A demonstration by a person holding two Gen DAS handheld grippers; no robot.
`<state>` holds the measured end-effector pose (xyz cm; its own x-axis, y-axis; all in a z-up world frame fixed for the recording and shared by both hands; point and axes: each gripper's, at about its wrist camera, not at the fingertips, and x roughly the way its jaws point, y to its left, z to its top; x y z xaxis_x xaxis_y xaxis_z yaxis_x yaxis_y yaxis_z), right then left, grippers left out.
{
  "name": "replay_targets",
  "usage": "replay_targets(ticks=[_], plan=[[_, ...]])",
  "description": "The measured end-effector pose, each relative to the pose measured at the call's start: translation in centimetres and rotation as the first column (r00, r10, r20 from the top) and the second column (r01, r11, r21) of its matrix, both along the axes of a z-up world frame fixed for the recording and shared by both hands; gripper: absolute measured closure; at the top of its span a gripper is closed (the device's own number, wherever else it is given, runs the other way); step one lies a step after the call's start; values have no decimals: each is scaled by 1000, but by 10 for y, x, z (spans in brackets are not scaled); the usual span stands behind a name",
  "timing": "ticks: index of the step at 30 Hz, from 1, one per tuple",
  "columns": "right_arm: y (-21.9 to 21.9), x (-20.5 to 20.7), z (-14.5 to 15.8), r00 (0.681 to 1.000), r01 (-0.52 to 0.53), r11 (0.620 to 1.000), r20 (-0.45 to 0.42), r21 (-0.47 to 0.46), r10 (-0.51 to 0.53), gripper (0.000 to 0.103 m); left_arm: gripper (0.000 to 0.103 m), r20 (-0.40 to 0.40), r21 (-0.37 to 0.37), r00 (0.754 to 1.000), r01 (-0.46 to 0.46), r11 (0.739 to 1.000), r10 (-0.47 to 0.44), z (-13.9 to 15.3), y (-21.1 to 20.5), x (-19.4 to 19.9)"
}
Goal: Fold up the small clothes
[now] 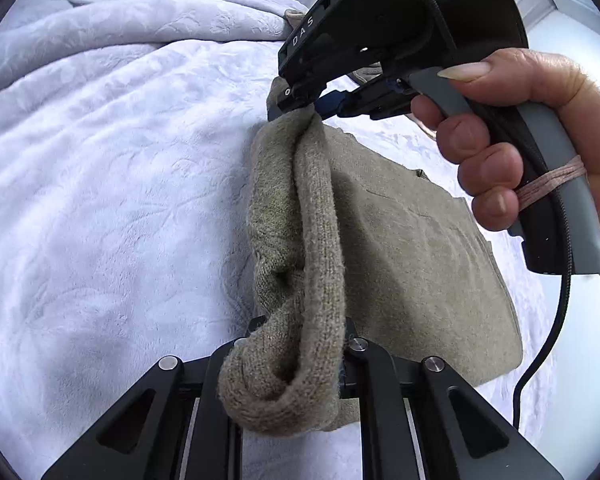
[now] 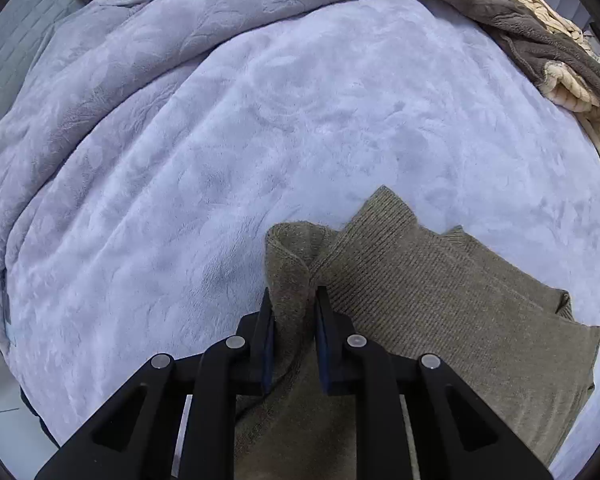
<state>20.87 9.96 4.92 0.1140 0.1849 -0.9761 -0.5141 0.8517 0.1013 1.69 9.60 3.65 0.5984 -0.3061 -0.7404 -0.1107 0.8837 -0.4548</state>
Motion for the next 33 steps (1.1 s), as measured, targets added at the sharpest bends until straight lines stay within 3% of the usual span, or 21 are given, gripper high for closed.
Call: replay_targets(ticks=[10,33], plan=[[-40,1,36,999,-28,998,29,62,27,85,90,-70,156,997,23,988,-12,20,-31,8],[-166,12,75,998,41,963,42,267,-54,85,93,-92,322,994,87,943,-61,55,-103,27]])
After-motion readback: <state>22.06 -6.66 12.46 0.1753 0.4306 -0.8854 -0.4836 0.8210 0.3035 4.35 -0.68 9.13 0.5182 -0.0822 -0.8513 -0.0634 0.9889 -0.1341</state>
